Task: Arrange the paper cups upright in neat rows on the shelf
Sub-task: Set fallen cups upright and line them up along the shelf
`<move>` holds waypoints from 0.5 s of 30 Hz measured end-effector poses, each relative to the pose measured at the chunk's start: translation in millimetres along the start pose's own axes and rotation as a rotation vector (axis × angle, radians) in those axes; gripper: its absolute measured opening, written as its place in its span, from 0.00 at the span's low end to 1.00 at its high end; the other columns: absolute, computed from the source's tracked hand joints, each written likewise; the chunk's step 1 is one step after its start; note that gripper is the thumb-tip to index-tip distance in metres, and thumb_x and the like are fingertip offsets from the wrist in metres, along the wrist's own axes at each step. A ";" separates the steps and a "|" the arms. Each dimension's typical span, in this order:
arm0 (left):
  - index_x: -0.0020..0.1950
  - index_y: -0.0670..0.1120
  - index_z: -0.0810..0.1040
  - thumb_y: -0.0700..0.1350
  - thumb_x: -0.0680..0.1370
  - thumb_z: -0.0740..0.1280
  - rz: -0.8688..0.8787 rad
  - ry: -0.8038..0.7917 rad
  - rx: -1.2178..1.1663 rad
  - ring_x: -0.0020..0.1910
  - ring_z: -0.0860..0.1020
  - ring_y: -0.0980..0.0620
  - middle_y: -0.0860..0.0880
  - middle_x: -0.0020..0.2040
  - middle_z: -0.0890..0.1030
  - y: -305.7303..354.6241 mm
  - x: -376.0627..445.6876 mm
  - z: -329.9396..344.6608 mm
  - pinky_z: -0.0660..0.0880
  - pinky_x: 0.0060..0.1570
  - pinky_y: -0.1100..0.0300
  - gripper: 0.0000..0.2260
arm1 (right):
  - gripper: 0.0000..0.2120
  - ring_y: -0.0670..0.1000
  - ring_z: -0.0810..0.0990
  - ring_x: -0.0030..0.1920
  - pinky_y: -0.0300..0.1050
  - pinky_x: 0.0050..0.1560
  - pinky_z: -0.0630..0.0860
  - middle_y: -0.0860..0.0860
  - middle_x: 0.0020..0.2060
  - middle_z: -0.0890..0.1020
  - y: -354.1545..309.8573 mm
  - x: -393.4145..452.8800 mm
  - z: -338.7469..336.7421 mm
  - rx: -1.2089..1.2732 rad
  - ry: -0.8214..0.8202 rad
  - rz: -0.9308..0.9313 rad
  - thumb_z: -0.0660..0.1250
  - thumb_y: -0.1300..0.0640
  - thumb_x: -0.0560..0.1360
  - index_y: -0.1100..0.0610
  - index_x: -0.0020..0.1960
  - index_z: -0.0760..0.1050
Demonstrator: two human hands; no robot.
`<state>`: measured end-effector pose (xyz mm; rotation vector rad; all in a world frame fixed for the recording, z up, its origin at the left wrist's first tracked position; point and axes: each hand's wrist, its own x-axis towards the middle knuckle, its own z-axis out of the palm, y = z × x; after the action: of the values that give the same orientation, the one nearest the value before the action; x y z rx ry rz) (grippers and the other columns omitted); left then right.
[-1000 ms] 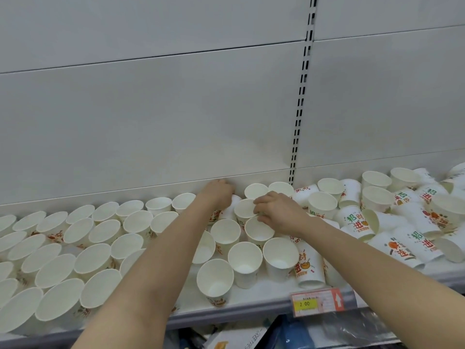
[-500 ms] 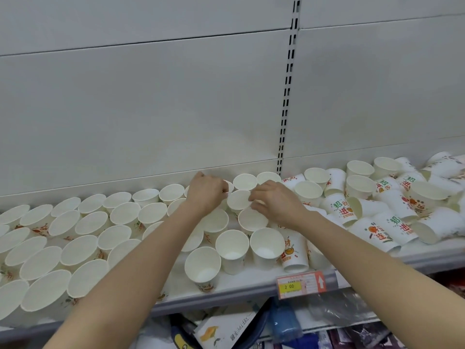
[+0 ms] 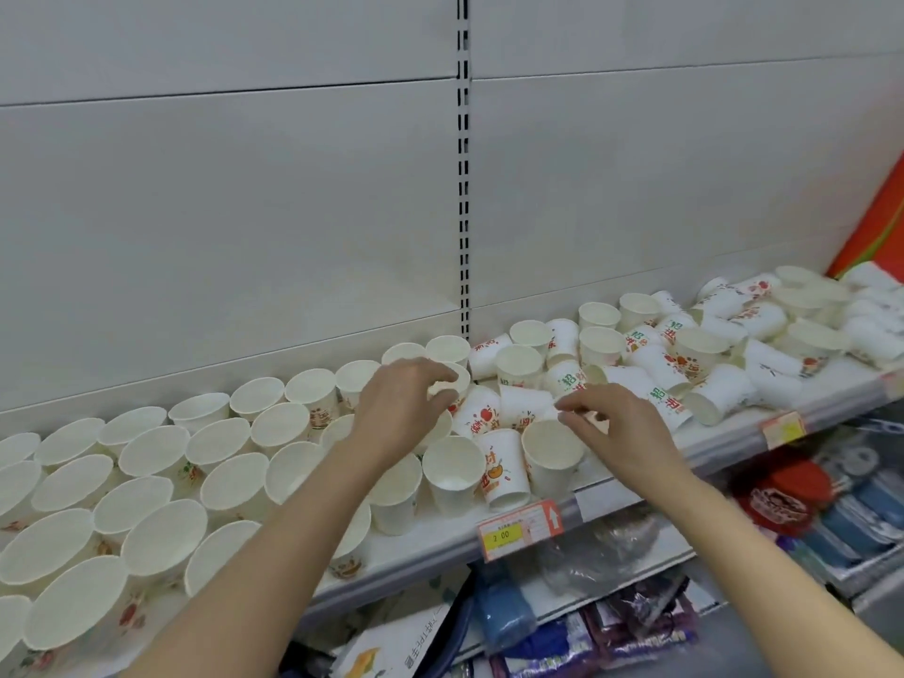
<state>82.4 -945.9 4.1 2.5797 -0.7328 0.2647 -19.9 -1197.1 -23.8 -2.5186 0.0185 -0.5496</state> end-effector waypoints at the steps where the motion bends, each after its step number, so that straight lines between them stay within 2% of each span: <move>1: 0.60 0.55 0.81 0.53 0.78 0.68 0.034 -0.018 -0.012 0.56 0.77 0.52 0.55 0.58 0.82 13.0 -5.8 7.0 0.73 0.53 0.54 0.12 | 0.07 0.43 0.75 0.49 0.38 0.50 0.69 0.39 0.44 0.79 1.9 -15.2 1.0 -0.003 0.021 -0.012 0.70 0.50 0.74 0.49 0.52 0.81; 3: 0.61 0.56 0.80 0.55 0.78 0.67 0.104 -0.090 0.044 0.56 0.76 0.51 0.54 0.58 0.82 34.2 -13.1 21.5 0.71 0.54 0.54 0.13 | 0.11 0.45 0.75 0.48 0.37 0.49 0.68 0.40 0.44 0.80 5.2 -39.9 5.3 -0.029 0.047 -0.089 0.69 0.45 0.73 0.50 0.50 0.82; 5: 0.64 0.56 0.78 0.58 0.77 0.66 0.153 -0.178 0.192 0.58 0.74 0.49 0.53 0.60 0.81 47.5 -13.4 32.1 0.68 0.56 0.53 0.17 | 0.15 0.48 0.75 0.48 0.41 0.48 0.71 0.42 0.45 0.82 8.2 -50.0 8.7 -0.055 0.055 -0.167 0.66 0.42 0.72 0.51 0.50 0.82; 7: 0.67 0.54 0.75 0.60 0.76 0.66 0.154 -0.281 0.309 0.60 0.72 0.47 0.51 0.62 0.79 55.4 -9.7 36.6 0.65 0.59 0.51 0.22 | 0.14 0.50 0.75 0.48 0.45 0.47 0.73 0.44 0.44 0.82 11.1 -48.7 9.4 -0.115 0.065 -0.251 0.68 0.44 0.71 0.52 0.50 0.82; 11: 0.70 0.51 0.70 0.63 0.72 0.69 0.117 -0.421 0.462 0.63 0.70 0.44 0.48 0.64 0.76 64.8 -2.5 43.9 0.62 0.61 0.48 0.30 | 0.12 0.50 0.73 0.48 0.46 0.45 0.71 0.45 0.44 0.82 26.1 -36.4 10.1 -0.194 0.040 -0.393 0.74 0.50 0.68 0.53 0.49 0.81; 15: 0.70 0.53 0.70 0.61 0.70 0.72 0.076 -0.472 0.500 0.64 0.69 0.46 0.49 0.62 0.75 76.3 -0.4 50.6 0.60 0.61 0.50 0.31 | 0.12 0.52 0.75 0.46 0.45 0.43 0.69 0.45 0.42 0.82 37.9 -25.5 13.1 -0.184 -0.028 -0.443 0.78 0.53 0.65 0.52 0.47 0.82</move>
<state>44.1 -1027.4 -13.0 3.1413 -1.0371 -0.1740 -34.3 -1219.1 -63.3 -2.7193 -0.5328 -0.7113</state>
